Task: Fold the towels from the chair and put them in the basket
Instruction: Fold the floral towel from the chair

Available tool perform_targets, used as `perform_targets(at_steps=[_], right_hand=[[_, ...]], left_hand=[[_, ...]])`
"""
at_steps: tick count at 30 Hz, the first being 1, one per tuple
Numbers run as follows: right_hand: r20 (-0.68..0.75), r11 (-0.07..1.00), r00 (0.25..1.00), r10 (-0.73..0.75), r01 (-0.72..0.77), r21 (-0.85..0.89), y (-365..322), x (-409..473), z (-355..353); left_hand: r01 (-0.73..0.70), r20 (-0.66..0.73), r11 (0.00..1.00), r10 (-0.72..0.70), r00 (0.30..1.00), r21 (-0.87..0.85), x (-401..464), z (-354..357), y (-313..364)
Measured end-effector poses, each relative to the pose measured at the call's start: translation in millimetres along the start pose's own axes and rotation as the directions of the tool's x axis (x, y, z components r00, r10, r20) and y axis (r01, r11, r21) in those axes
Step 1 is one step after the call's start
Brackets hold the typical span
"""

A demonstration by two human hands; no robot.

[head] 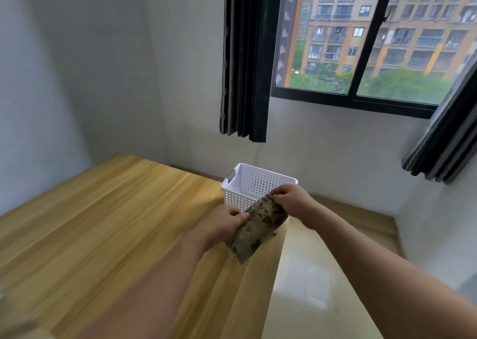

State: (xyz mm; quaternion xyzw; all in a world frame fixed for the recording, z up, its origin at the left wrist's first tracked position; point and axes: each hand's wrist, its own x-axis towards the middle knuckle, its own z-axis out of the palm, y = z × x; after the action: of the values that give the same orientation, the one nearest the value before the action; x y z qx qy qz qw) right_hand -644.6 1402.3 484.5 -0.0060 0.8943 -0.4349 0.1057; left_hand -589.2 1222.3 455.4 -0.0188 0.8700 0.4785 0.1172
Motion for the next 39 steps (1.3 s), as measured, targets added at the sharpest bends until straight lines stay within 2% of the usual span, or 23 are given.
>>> perform_targets(at_steps=[4,6,9,12,16,21,25,27,29,33,36,39], right_hand=[[-0.024,0.98,0.998,-0.065,0.059,-0.192,3,66,-23],[0.016,0.966,0.998,-0.053,0.055,-0.254,7,112,-38],[0.099,0.942,0.994,-0.046,0.076,-0.327,17,195,-58],[0.151,0.899,0.984,-0.089,0.145,-0.414,36,281,-68],[0.254,0.767,0.957,-0.138,0.265,-0.584,80,365,-56],[0.428,0.603,0.887,-0.173,0.439,-0.667,141,418,-7],[0.528,0.584,0.848,-0.057,0.457,-0.671,180,450,23],[0.554,0.579,0.83,0.063,0.422,-0.698,193,466,35],[0.555,0.554,0.815,0.166,0.389,-0.736,202,477,47],[0.541,0.489,0.796,0.271,0.37,-0.79,215,490,68],[0.571,0.437,0.755,0.322,0.416,-0.797,223,492,74],[0.57,0.404,0.742,0.352,0.429,-0.808,224,491,73]], left_hand=[[0.0,-0.073,1.0,-0.002,0.997,-0.021,71,12,20],[0.023,-0.11,0.999,-0.026,0.994,-0.029,113,22,30],[0.064,-0.171,0.997,-0.055,0.984,0.048,189,36,40],[0.13,-0.2,0.988,-0.11,0.974,0.085,273,49,42],[0.25,-0.119,0.961,-0.236,0.964,0.119,358,74,24],[0.431,-0.04,0.859,-0.438,0.898,0.278,429,107,-29],[0.487,0.095,0.731,-0.594,0.799,0.478,465,137,-58],[0.494,0.164,0.694,-0.651,0.741,0.523,479,151,-65],[0.51,0.185,0.647,-0.703,0.687,0.566,489,160,-70],[0.523,0.186,0.58,-0.76,0.623,0.624,497,168,-77],[0.504,0.217,0.575,-0.77,0.6,0.645,495,170,-83],[0.476,0.222,0.595,-0.744,0.63,0.647,495,173,-84]])
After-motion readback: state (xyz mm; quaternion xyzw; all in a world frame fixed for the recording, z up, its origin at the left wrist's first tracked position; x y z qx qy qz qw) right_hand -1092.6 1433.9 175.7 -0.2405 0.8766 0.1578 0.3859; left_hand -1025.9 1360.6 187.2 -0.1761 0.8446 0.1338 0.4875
